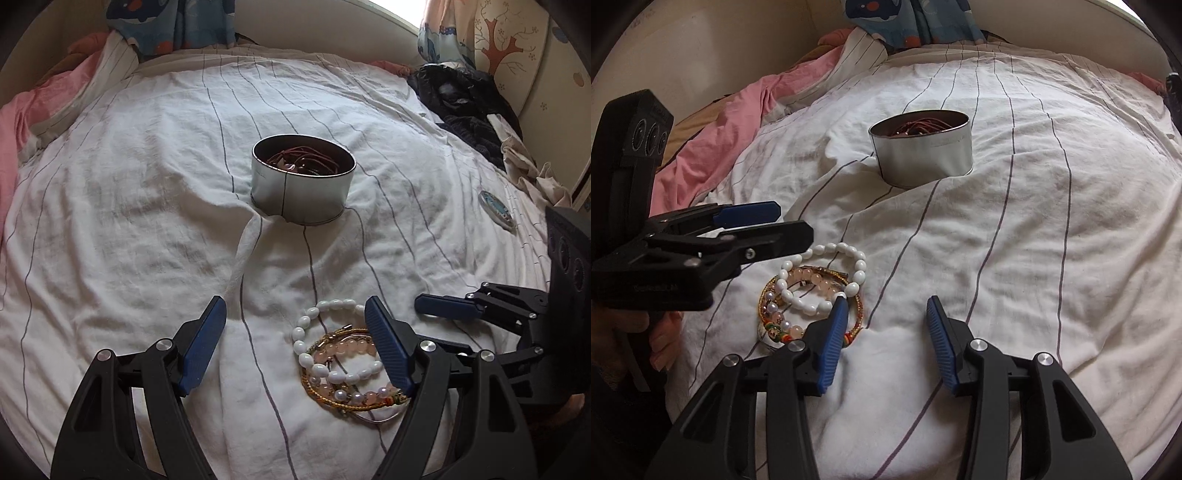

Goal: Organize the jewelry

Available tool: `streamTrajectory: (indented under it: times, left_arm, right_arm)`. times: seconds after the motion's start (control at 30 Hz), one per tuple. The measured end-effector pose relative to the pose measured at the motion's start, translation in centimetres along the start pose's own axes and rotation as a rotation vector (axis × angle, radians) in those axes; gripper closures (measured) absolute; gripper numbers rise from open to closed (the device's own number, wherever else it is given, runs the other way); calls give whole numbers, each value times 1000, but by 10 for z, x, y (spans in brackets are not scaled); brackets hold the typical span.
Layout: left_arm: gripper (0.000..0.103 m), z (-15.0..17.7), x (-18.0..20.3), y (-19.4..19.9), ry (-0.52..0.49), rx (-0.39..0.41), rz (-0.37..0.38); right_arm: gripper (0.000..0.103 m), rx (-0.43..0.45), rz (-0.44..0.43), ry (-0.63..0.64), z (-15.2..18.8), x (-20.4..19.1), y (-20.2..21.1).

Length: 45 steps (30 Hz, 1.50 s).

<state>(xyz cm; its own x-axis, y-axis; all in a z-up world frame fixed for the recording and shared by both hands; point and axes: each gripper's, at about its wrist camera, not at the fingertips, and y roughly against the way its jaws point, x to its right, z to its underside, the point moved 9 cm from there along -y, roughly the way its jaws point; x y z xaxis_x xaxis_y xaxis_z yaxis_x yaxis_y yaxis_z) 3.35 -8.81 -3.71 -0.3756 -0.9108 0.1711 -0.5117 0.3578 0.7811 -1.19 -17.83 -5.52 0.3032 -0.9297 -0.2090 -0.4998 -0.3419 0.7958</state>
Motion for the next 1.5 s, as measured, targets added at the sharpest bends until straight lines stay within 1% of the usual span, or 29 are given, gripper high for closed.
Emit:
streamTrajectory:
  times: [0.1, 0.17, 0.2, 0.23, 0.27, 0.3, 0.33, 0.4, 0.43, 0.47, 0.53, 0.6, 0.67, 0.73, 0.8, 0.83, 0.9, 0.93, 0.97, 1.0, 1.03, 1.2, 1.5]
  left_arm:
    - [29, 2, -6, -9, -29, -31, -68]
    - [29, 6, -7, -19, -68, -68, -102]
    - [29, 7, -6, -24, -106, -76, -139]
    - [29, 6, -5, -26, -147, -70, -177]
    - [29, 5, -6, -28, -170, -71, -206]
    - [29, 3, -9, -28, -164, -65, -217]
    - [29, 2, -13, -27, -136, -61, -218]
    - [29, -1, -24, -23, -94, -54, -231]
    - [29, -2, -27, -21, -77, -49, -232]
    - [29, -3, -29, -20, -61, -44, -222]
    - [29, -4, -28, -20, -49, -38, -206]
    - [29, -3, -24, -21, -65, -39, -196]
    - [29, -1, -19, -24, -88, -44, -188]
    - [29, 0, -14, -26, -105, -45, -191]
    - [29, 0, -14, -26, -102, -42, -187]
    - [29, 0, -12, -26, -98, -39, -183]
    - [30, 0, -9, -26, -97, -36, -169]
    - [33, 1, -5, -27, -105, -35, -159]
    - [34, 1, -3, -27, -116, -36, -155]
    - [34, 1, -1, -27, -127, -35, -153]
    - [34, 2, 0, -28, -131, -35, -152]
    - [34, 2, -2, -29, -110, -34, -148]
    - [34, 2, -6, -31, -97, -17, -174]
  right_arm:
    - [57, -48, 70, 85, 3, -3, -8]
    - [54, -54, 138, 150, 2, -3, -10]
    - [48, -46, 195, 188, 0, -2, -10]
    - [44, -36, 255, 223, -3, 1, -9]
    - [44, -26, 326, 246, -6, 8, -9]
    - [44, -18, 392, 248, -8, 19, -7]
    - [44, -10, 423, 227, -10, 30, -4]
    - [44, 9, 514, 197, -12, 53, 6]
    - [44, 13, 525, 181, -12, 60, 9]
    - [44, 16, 515, 155, -12, 66, 11]
    - [44, 39, 447, 106, -13, 69, 15]
    - [44, 61, 350, 80, -15, 61, 15]
    - [44, 53, 299, 70, -14, 53, 10]
    - [44, 38, 284, 65, -13, 50, 3]
    - [44, 34, 272, 50, -13, 51, 1]
    - [48, 37, 265, 43, -13, 51, 2]
    - [60, 31, 237, 37, -12, 47, -1]
    - [64, 24, 230, 41, -10, 45, -3]
    - [67, 18, 230, 53, -9, 43, -6]
    - [72, 15, 229, 63, -7, 40, -7]
    - [74, 14, 229, 68, -6, 38, -7]
    - [74, 19, 211, 42, -6, 41, -10]
    - [71, 34, 173, -7, -4, 48, -12]
